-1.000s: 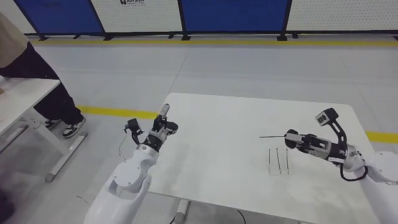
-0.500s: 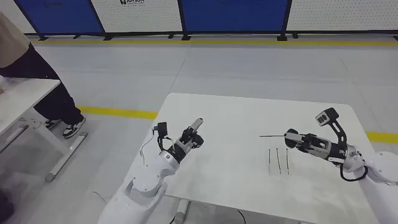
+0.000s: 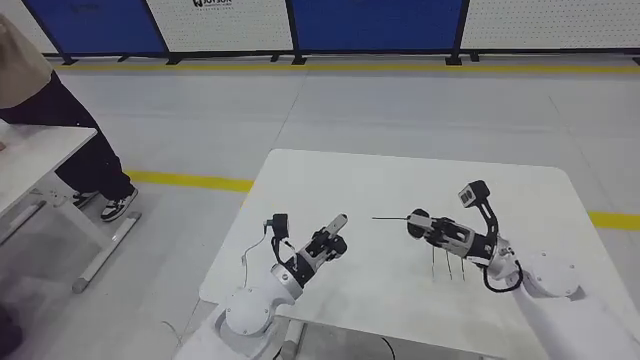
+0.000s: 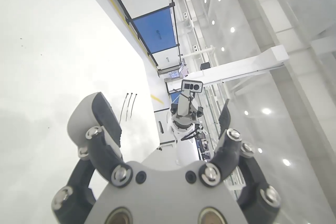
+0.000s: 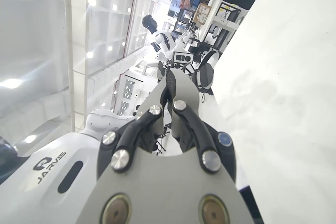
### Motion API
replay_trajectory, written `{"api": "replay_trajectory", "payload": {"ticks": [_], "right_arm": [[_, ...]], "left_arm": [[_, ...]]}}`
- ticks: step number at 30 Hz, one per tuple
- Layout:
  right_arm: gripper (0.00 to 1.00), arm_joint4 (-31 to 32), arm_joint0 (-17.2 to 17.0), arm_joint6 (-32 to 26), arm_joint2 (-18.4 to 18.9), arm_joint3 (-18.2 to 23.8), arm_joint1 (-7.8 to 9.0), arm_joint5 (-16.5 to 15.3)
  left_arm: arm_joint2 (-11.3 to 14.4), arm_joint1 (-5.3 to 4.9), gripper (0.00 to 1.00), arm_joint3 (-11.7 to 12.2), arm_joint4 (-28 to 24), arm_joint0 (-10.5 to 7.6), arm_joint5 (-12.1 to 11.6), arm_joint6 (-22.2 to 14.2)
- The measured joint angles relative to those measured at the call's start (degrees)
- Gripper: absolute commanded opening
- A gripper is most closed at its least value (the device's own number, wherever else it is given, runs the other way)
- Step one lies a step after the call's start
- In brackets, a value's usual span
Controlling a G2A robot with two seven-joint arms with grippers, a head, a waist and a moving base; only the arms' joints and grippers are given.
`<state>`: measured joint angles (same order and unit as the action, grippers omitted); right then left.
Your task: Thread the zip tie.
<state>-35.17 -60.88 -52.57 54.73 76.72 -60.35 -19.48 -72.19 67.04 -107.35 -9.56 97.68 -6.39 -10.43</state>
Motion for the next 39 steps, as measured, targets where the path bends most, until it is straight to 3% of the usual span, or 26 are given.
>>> {"api": "replay_trajectory", "payload": {"ticks": [6, 10, 13, 18, 28, 34, 39], "right_arm": [[0.0, -0.07, -0.14, 0.04, -0.03, 0.23, 0.01, 0.09], [0.0, -0.05, -1.08, 2.35, -1.09, 1.65, -0.67, 0.01], [0.0, 1.47, -1.12, 5.32, -2.47, 2.08, -1.65, -0.01], [0.0, 3.35, -1.47, 8.93, -3.67, 1.61, -2.98, -0.01], [0.0, 3.28, -1.46, 8.85, -3.64, 1.61, -2.95, 0.0], [0.0, 3.28, -1.46, 8.85, -3.64, 1.61, -2.95, 0.0], [0.0, 3.28, -1.46, 8.85, -3.65, 1.61, -2.95, 0.0]], "left_arm": [[-0.03, -0.01, 1.0, 0.0, 0.01, -0.03, 0.04, -0.02], [0.89, 0.27, 1.0, 0.37, -2.09, -1.24, 0.97, 0.41], [3.45, 0.7, 1.0, 0.66, -1.99, -2.26, 1.62, 1.45], [8.64, 1.89, 1.0, 3.87, -2.47, -5.85, 2.71, 5.74], [8.81, 1.93, 1.0, 3.89, -2.78, -5.97, 2.62, 5.83], [10.23, 2.56, 1.0, 3.54, -9.74, -7.66, 1.08, 3.71], [10.64, 2.77, 1.0, 3.86, -9.63, -8.31, 1.94, 5.69]]}}
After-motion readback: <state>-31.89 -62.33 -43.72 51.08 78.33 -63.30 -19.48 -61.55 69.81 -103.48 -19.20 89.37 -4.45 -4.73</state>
